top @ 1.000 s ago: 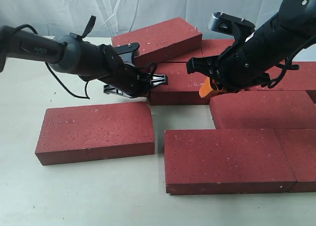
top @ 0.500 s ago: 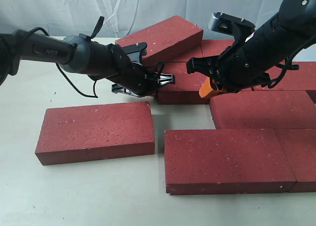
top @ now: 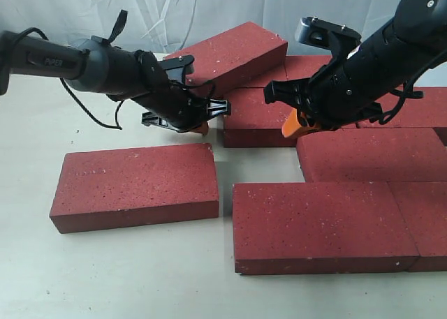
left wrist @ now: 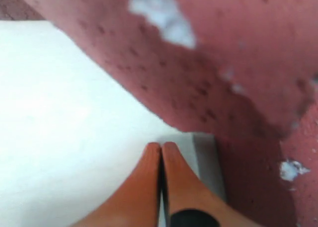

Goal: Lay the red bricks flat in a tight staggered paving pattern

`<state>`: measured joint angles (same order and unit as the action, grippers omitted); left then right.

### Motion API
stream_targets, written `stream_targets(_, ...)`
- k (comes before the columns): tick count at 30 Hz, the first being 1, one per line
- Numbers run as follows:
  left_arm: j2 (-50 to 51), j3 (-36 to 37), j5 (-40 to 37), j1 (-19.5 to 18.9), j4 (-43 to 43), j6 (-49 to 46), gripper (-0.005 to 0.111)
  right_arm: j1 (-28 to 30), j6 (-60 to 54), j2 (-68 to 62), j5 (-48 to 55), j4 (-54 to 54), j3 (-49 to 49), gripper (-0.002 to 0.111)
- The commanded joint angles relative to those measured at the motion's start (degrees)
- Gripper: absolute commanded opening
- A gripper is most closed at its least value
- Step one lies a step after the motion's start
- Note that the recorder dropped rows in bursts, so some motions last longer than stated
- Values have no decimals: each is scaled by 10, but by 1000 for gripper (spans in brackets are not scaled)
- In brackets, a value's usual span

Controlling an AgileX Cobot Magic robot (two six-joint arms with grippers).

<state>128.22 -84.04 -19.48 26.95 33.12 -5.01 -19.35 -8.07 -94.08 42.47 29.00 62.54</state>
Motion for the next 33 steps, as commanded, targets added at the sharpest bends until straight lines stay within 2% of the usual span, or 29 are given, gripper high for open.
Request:
stream_targets(1,-4,-1,0,6,44,0,0,-1,-4,5,-6,-3,0,-1)
stream_targets(3,-3,-1,10,17,82,-1,0,-1,-4,5,-6,-2,0,-1)
stream_targets(6,-3,-1,28,34,79,-6,0,-1,-4,5,-6,-2,0,-1)
stream_targets(11,-3,-1,30,36,74,-19,0,-1,-4,5,-6,-2,0,-1)
stream_targets(16,-3,-1,15,15,13,-19,0,-1,-4,5,-3,-4,0,-1)
stream_targets(22,-3,-1,47,-1,70,-13,0,-1,-4,5,-4,-4,0,-1)
stream_targets(26,-3,-1,94,20,77,-13,0,-1,-4,5,-4,-4,0,-1)
stream_targets(33,-2,-1,122,48,97,-14,0,-1,-4,5,-4,-4,0,-1)
